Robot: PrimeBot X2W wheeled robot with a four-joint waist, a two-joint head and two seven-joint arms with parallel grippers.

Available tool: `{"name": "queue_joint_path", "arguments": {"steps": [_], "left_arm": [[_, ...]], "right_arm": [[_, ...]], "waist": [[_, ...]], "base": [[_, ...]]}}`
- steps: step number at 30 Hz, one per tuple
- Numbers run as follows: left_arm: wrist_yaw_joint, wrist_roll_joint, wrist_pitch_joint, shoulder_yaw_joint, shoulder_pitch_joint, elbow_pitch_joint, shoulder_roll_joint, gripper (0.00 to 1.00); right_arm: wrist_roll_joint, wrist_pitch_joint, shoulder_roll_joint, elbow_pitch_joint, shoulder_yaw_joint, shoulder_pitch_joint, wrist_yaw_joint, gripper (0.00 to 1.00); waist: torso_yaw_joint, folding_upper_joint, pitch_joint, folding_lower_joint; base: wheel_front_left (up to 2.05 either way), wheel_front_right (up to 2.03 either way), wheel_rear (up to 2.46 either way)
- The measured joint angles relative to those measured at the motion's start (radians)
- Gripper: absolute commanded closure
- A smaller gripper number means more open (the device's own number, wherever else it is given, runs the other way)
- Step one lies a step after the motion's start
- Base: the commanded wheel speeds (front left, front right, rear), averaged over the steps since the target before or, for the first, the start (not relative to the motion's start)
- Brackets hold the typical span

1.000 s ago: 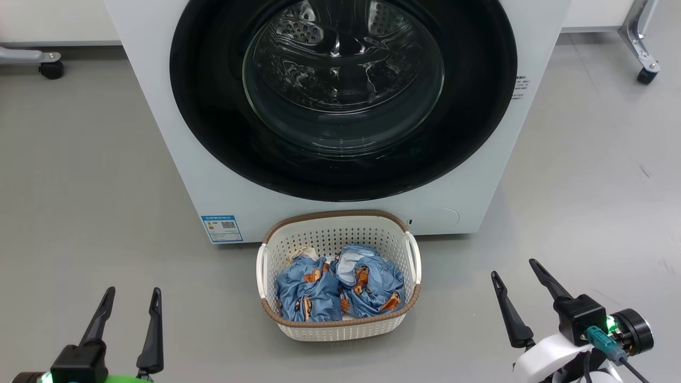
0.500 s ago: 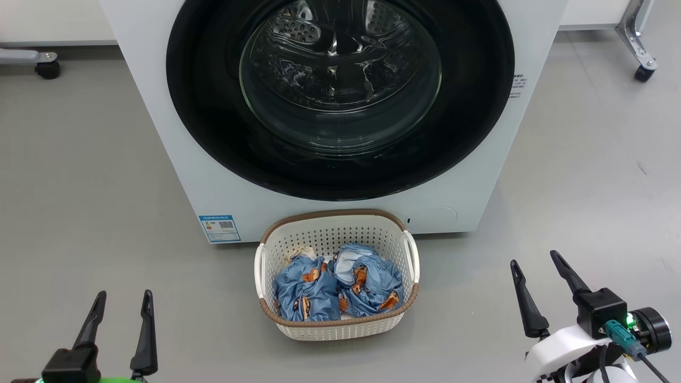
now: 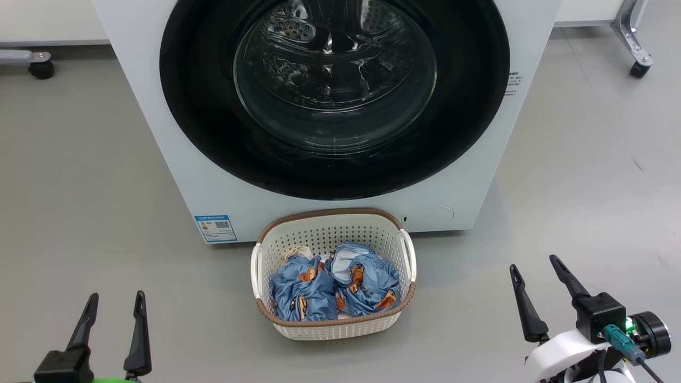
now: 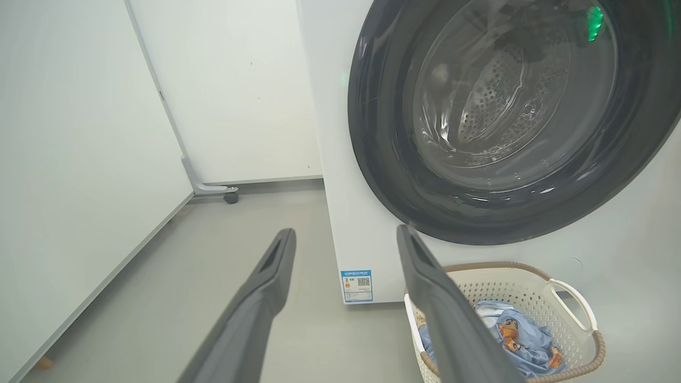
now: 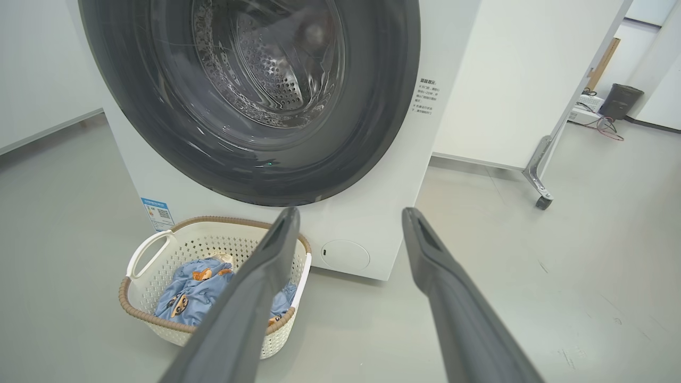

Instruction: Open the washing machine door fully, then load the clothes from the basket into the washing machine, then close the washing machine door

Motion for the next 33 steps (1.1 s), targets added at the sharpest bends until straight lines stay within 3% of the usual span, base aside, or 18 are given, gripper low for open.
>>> {"name": "queue_joint_path", "arguments": {"steps": [16, 33], "left_arm": [[-0.004, 0.019, 0.000, 0.009, 0.000, -0.002, -0.013, 0.00], [-0.004, 0.024, 0.000, 0.023, -0.001, 0.002, -0.022, 0.00]], "right_arm": [[-0.010, 0.000, 0.011, -0.002, -0.015, 0.000, 0.018, 0.00], [-0.022, 0.000, 0.028, -0.002, -0.032, 0.000, 0.027, 0.00]], "waist": [[-0.015, 0.0000, 0.005, 0.0000], [-0.014, 0.0000, 0.010, 0.0000]], "base": [[0.39, 0.39, -0.78], [0.74, 0.74, -1.48]]}}
